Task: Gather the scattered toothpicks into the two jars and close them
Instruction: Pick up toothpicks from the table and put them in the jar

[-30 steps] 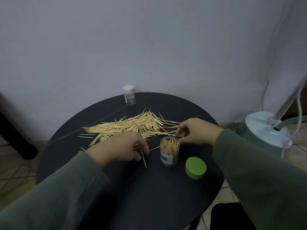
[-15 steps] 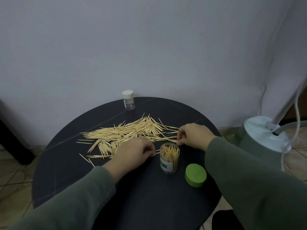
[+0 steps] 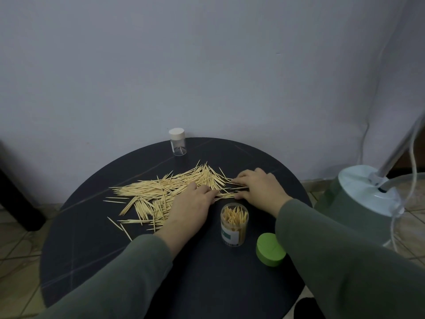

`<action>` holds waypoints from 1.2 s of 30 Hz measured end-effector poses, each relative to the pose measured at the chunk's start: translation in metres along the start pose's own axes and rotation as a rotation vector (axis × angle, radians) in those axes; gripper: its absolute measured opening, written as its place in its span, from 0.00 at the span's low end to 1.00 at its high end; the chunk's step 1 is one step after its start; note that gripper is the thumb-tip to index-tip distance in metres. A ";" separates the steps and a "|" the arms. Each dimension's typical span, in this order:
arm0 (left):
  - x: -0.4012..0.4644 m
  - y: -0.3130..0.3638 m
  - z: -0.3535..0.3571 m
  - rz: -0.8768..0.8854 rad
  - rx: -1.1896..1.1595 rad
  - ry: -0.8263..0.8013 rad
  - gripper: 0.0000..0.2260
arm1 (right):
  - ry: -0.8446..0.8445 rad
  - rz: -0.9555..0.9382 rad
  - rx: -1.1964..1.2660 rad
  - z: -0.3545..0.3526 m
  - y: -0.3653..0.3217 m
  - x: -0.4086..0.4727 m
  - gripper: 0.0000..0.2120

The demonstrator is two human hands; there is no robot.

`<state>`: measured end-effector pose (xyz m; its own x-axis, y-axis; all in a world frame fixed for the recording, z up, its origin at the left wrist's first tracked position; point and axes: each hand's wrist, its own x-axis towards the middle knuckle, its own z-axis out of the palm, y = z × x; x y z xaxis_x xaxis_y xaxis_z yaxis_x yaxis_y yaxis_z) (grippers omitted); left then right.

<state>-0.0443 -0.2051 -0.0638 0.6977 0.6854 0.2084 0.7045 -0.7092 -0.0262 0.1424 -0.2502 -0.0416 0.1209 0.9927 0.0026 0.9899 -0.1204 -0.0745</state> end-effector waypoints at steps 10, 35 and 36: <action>0.004 -0.005 -0.003 -0.008 0.050 0.013 0.12 | -0.009 0.057 0.040 0.002 -0.002 -0.001 0.24; 0.000 -0.006 -0.004 -0.052 0.027 0.082 0.10 | 0.088 -0.050 -0.065 -0.007 -0.009 -0.008 0.11; 0.000 -0.006 -0.004 -0.058 0.018 0.085 0.10 | 0.090 -0.046 -0.050 -0.008 -0.009 -0.009 0.10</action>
<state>-0.0496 -0.2013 -0.0602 0.6430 0.7080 0.2921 0.7459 -0.6654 -0.0293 0.1330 -0.2583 -0.0332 0.0788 0.9924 0.0947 0.9968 -0.0770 -0.0224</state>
